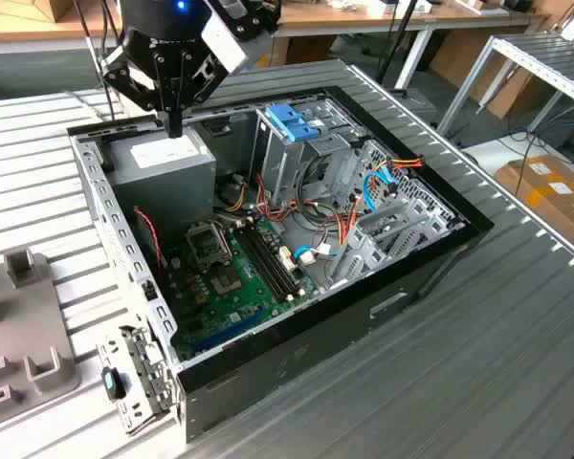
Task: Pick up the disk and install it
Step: 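Reach for the disk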
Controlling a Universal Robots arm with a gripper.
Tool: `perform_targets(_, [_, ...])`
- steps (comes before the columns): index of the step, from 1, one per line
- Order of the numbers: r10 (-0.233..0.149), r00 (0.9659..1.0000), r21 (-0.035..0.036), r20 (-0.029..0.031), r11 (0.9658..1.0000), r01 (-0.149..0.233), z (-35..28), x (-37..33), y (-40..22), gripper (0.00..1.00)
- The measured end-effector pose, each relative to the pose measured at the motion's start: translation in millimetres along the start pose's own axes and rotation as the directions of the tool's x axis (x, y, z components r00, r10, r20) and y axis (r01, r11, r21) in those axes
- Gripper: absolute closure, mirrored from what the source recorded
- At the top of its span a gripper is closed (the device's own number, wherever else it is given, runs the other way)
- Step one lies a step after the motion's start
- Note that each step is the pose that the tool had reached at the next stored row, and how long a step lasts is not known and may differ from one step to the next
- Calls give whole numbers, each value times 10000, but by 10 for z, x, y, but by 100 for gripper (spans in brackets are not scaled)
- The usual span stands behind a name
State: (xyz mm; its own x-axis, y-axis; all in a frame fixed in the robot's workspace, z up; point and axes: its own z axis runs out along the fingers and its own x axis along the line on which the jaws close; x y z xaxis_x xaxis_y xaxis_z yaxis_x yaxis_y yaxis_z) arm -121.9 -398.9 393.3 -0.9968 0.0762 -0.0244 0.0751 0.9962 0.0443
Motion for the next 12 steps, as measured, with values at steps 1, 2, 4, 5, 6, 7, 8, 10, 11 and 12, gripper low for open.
perform_targets(1, [0, 10000, -1, 0, 10000, 0, 0, 0, 0, 89])
perform_targets(2, [0, 10000, 0, 0, 10000, 0, 0, 0, 0, 89])
perform_targets(4, [0, 10000, 0, 0, 10000, 0, 0, 0, 0, 89])
perform_targets(5, [0, 10000, 0, 0, 10000, 0, 0, 0, 0, 89])
perform_targets(6, [0, 10000, -1, 0, 10000, 0, 0, 0, 0, 89])
perform_targets(7, [0, 10000, 0, 0, 10000, 0, 0, 0, 0, 89])
perform_targets(8, [0, 10000, 0, 0, 10000, 0, 0, 0, 0, 89])
perform_targets(10, [0, 10000, 0, 0, 10000, 0, 0, 0, 0, 89])
perform_targets(11, [0, 10000, -1, 0, 10000, 0, 0, 0, 0, 89])
perform_targets(12, [0, 10000, 0, 0, 10000, 0, 0, 2, 0, 89])
